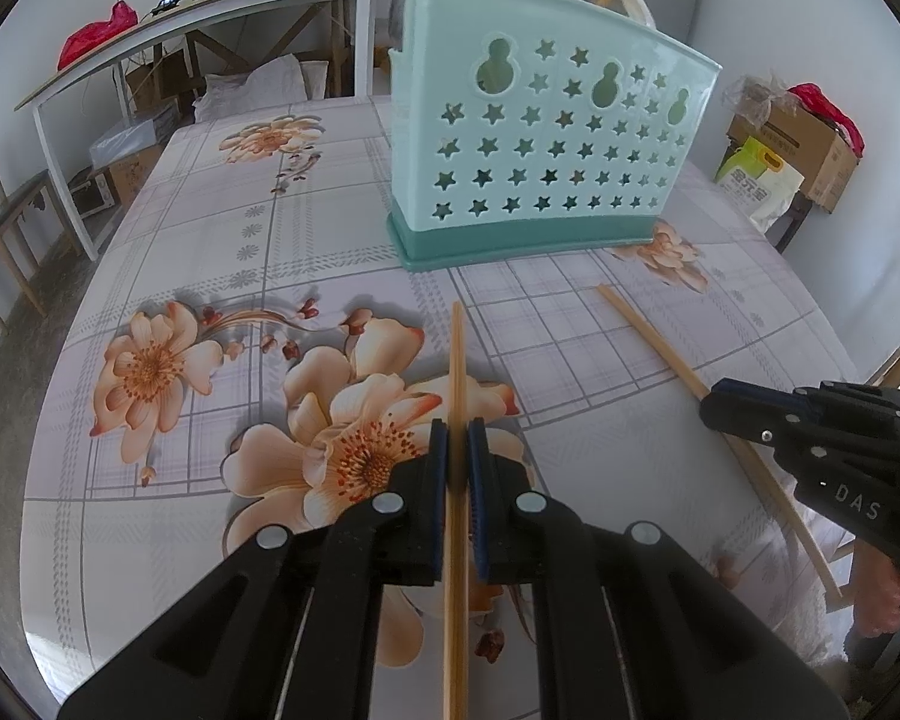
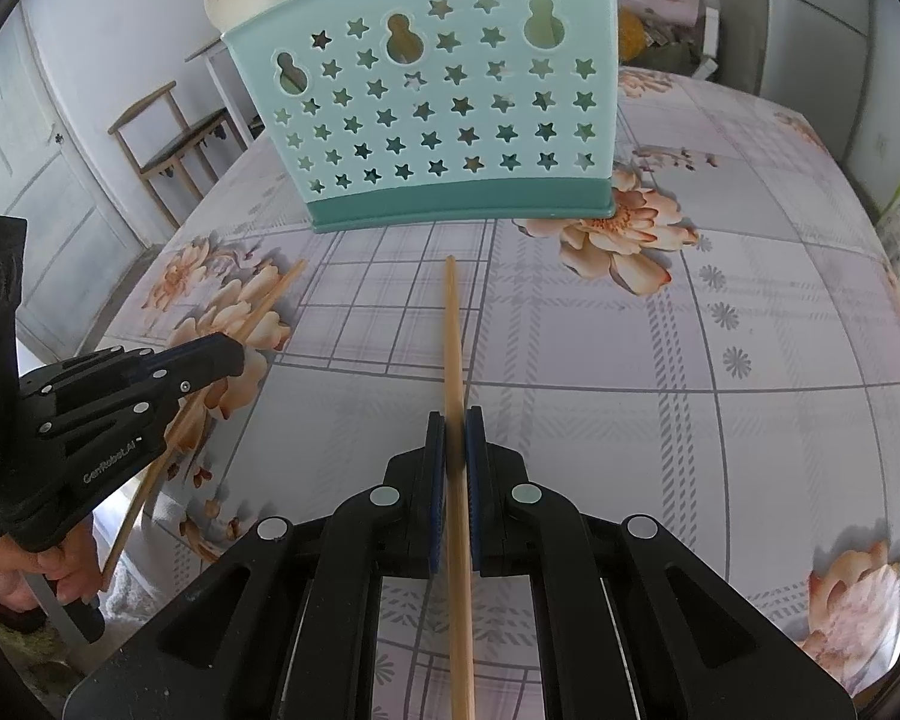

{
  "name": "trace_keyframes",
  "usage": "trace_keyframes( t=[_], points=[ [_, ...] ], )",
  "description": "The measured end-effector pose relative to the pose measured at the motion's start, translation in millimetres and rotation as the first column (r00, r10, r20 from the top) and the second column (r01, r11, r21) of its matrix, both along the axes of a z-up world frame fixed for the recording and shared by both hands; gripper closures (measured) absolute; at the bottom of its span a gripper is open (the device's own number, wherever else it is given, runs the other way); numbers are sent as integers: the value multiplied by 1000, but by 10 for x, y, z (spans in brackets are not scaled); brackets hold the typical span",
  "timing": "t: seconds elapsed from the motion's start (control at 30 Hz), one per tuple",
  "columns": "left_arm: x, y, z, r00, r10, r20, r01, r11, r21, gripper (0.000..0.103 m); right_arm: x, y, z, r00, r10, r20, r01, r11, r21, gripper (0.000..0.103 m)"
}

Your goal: Organize utensils

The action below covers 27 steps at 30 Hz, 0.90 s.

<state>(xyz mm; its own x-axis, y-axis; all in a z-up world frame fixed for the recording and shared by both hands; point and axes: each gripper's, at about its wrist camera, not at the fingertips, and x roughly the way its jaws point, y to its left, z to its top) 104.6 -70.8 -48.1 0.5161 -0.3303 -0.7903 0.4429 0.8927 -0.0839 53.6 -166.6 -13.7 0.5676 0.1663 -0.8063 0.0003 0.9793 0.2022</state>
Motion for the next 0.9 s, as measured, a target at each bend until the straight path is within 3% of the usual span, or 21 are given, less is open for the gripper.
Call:
trace_keyframes(
  t=[0.33,0.9],
  points=[
    [7,-7,246,996,29,82,-32,999,33,97,-24,-115,-30,1000,-3,7,2,996,85,98],
    [-99,-94,454,986,30,164,-40,997,62,97,-36,-129,-18,1000,21,0,-21,996,82,98]
  ],
)
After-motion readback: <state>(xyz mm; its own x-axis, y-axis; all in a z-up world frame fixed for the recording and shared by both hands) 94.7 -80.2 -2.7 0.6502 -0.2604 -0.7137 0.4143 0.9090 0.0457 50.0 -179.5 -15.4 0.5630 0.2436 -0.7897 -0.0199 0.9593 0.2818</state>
